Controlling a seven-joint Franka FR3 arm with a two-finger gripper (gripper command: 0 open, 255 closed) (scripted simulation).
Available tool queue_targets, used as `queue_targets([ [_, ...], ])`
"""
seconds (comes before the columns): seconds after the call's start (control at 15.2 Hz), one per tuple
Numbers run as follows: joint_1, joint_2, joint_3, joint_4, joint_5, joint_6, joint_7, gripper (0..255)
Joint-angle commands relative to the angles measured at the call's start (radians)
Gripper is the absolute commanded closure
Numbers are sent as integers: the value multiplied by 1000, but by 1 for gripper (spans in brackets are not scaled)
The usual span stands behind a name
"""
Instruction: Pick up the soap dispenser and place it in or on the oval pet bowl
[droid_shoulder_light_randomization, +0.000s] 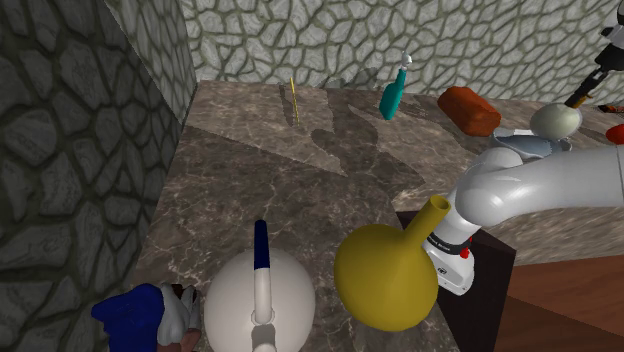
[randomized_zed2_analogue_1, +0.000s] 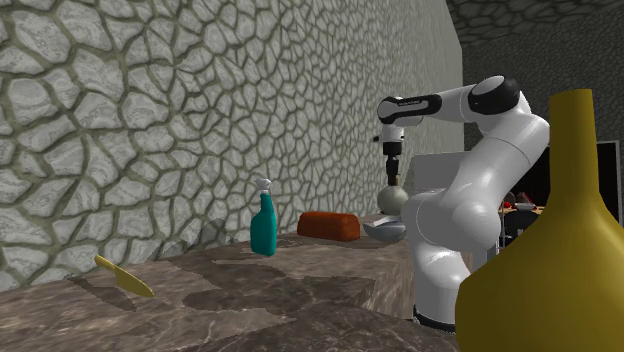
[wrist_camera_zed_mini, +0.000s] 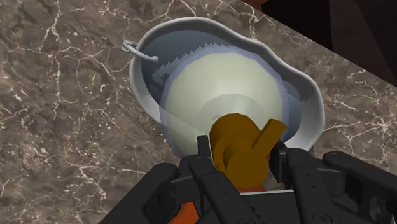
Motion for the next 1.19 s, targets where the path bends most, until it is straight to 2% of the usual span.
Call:
queue_targets([
  [0.0, 0, 0, 0, 0, 0, 0, 0, 0],
  [0.33, 0, 0, 0, 0, 0, 0, 0, 0],
  [0.59, 43, 54, 13, 145, 39, -99, -35, 0],
  [1.12, 43, 54, 13, 145, 39, -99, -35, 0],
])
